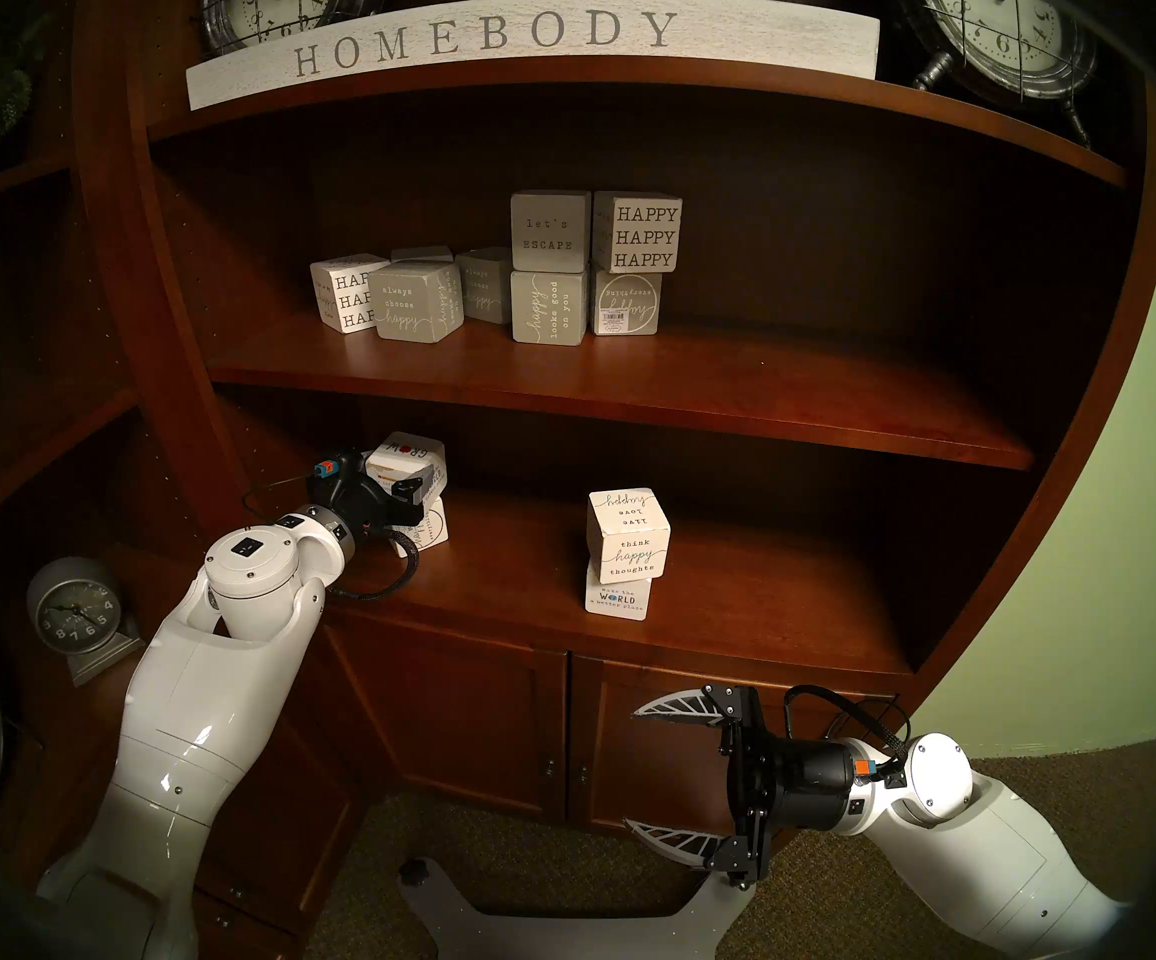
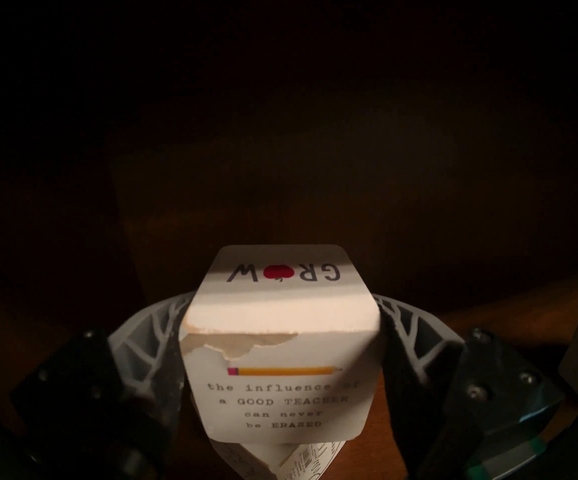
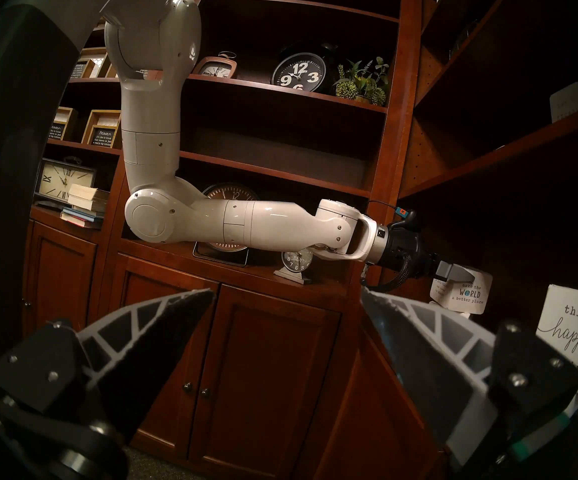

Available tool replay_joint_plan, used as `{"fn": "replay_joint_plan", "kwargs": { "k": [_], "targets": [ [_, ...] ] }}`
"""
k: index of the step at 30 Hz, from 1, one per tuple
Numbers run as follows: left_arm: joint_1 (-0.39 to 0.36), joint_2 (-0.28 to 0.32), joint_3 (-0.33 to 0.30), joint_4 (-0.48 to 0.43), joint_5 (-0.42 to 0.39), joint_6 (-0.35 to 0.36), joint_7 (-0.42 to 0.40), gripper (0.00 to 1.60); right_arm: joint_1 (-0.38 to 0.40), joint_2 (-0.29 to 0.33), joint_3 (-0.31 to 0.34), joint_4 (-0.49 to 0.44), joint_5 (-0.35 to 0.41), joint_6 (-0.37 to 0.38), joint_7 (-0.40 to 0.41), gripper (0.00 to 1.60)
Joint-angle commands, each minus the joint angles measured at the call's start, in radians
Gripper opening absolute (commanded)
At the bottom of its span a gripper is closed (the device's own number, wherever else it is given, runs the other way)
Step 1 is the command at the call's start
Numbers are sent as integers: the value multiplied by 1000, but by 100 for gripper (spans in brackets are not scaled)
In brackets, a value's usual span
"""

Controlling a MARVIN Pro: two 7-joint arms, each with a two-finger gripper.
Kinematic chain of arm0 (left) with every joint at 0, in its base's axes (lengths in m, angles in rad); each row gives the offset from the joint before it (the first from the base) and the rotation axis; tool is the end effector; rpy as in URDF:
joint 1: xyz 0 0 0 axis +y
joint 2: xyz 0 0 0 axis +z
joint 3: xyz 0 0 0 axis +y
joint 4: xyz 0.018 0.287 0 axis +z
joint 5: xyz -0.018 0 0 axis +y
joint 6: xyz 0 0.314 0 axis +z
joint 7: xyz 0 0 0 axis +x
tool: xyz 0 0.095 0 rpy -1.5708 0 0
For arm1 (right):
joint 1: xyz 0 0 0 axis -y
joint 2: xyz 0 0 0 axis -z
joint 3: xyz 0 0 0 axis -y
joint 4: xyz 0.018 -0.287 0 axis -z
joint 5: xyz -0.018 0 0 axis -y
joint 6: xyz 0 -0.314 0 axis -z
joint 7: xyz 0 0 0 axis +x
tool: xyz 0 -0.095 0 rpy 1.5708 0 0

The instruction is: Stack four cubes vertically into two groups

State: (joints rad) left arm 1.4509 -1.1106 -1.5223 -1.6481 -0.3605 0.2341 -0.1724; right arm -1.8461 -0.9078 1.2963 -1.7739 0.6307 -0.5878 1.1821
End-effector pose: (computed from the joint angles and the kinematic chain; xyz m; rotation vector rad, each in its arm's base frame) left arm 0.4529 0.0891 -0.2250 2.2201 -0.3588 2.0652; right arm 0.2426 0.0148 -0.3029 -0.9740 -1.2178 -1.5468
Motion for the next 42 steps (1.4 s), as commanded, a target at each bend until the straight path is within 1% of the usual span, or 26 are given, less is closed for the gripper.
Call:
{"fn": "replay_joint_plan", "kwargs": {
  "k": [1,5,6,7,8,12,15,16,17,19,23,27,28,33,34,36,42],
  "targets": [
    [-12,5,-10,-7,-5,-6,-5,58,-2,-3,-1,-12,5,3,-2,160],
    [-12,7,-10,-5,-9,-8,-7,62,-2,-3,0,-12,5,3,-2,160],
    [-12,7,-10,-5,-11,-9,-9,65,-2,-3,0,-12,5,3,-1,160],
    [-12,8,-11,-3,-12,-11,-11,73,-2,-4,0,-12,5,3,-1,160],
    [-12,9,-11,-3,-13,-12,-12,77,-3,-4,0,-12,5,3,-1,160],
    [-13,9,-12,-1,-16,-13,-15,76,-3,-5,1,-12,4,4,0,160],
    [-14,8,-13,2,-17,-13,-17,80,-3,-5,2,-12,4,4,0,160],
    [-15,8,-13,2,-18,-13,-18,99,-3,-5,2,-12,4,4,0,160],
    [-16,8,-14,3,-20,-14,-20,110,-3,-6,2,-12,4,4,0,160],
    [-18,8,-15,6,-22,-14,-23,115,-3,-6,2,-12,4,5,1,160],
    [-27,8,-13,13,-23,-15,-29,134,-3,-7,3,-12,4,5,1,160],
    [-36,7,-10,20,-23,-15,-33,137,-4,-7,3,-12,4,5,2,160],
    [-37,7,-10,21,-22,-15,-34,141,-4,-7,4,-12,3,5,2,160],
    [-44,6,-8,29,-23,-13,-37,144,-4,-8,4,-12,3,6,3,160],
    [-45,6,-8,30,-23,-13,-38,147,-4,-8,5,-12,3,6,3,160],
    [-46,6,-7,31,-23,-14,-40,160,-4,-9,5,-12,3,6,3,160],
    [-48,5,-9,31,-27,-15,-45,160,-4,-10,6,-12,3,7,4,160]
  ]
}}
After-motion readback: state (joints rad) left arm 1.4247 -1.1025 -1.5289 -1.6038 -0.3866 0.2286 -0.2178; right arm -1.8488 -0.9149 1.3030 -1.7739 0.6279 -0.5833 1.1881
